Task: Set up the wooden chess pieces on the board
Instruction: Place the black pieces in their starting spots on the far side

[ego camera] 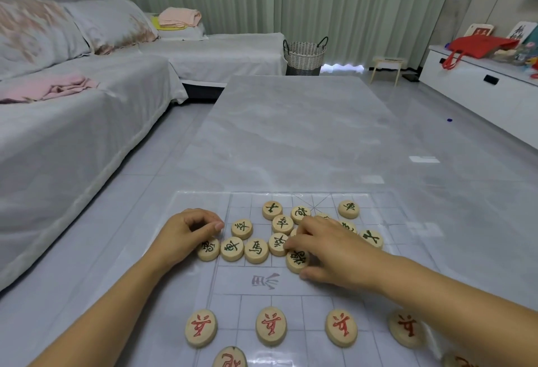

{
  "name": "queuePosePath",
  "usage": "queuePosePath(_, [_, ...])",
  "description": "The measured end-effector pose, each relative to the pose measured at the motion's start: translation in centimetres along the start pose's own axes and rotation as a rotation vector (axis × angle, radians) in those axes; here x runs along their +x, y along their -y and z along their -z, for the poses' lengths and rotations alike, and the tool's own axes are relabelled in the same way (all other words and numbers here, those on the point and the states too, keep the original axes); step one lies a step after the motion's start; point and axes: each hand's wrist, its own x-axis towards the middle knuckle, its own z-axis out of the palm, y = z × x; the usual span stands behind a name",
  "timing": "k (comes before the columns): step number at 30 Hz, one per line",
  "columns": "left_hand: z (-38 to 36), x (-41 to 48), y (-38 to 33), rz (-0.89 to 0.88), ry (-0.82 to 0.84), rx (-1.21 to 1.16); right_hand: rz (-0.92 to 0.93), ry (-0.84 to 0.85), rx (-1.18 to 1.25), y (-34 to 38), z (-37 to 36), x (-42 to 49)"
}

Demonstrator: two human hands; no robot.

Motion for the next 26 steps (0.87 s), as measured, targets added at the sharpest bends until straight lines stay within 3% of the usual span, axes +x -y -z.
queuePosePath(3, [0.0, 0.0, 0.2, 0.009, -0.011, -0.017, -0.006, -0.034, 0.005, 0.4, -0.2, 0.1])
queuePosePath(9, [-0.2, 0.3, 0.7, 0.002, -0.033, -0.003, -0.049, 0.056, 0.025, 1.3, 0.7, -0.4])
queuePosePath(13, [-0.3, 0.2, 0.6, -0.002, -0.037, 0.002, -0.328, -0.174, 0.246, -1.3, 2.5, 2.2])
queuePosePath(15, [-0.3, 0.3, 0.7, 0.001, -0.046, 0.004, -0.478, -0.243, 0.138, -4.2, 3.0, 4.2])
queuePosePath(18, [-0.3, 0.2, 0.6, 0.025, -0.066, -0.028, -0.602, -0.198, -0.087, -7.4, 2.0, 6.7])
queuePosePath(20, [-0.2, 0.3, 0.5, 0.039, -0.081, -0.040, -0.633, -0.126, -0.113, -8.4, 1.1, 7.8])
queuePosePath(26, [-0.3, 0.2, 0.4, 0.060, -0.090, -0.042, -0.574, 0.040, 0.308, -10.1, 2.8, 6.9])
